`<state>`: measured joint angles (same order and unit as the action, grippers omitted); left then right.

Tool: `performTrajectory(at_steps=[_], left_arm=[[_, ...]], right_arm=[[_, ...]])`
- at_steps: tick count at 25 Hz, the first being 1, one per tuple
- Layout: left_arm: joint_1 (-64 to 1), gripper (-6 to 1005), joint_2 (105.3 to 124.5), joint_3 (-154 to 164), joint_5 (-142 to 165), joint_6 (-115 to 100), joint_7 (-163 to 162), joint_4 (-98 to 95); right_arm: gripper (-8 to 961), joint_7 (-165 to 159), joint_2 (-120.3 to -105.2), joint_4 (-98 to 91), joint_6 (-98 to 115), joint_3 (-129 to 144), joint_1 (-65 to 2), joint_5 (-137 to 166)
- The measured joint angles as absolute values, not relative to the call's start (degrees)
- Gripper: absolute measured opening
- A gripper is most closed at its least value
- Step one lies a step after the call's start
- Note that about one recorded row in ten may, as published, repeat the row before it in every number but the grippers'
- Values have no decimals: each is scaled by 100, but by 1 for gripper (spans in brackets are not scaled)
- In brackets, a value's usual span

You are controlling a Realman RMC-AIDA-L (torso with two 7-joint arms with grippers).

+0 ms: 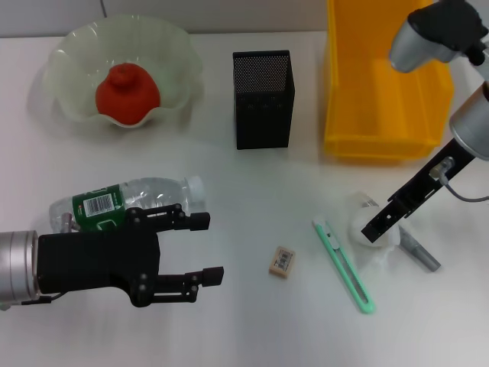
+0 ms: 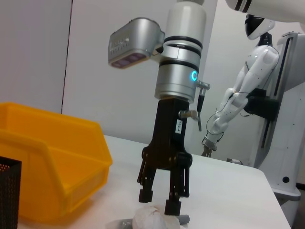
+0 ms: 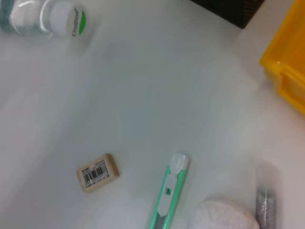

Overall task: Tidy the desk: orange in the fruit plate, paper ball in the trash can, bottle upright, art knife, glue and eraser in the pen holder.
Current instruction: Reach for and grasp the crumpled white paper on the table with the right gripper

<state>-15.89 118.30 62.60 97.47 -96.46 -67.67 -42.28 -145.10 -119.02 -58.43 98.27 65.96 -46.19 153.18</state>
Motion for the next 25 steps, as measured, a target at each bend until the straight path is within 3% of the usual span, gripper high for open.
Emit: performTrajectory(at_steps=[19,25], left_arm=[[-1591,774,11830,6257,9747,-9608,-6713,-4157],[-1591,774,11832,6257,9747,-9548,-6709,-4157]], right_arm=[[733,-14476,-11918,-5379,9666,6849,-4815,15317],[484,-14496,-11918,-5340,9570,7057,-4821,15318]])
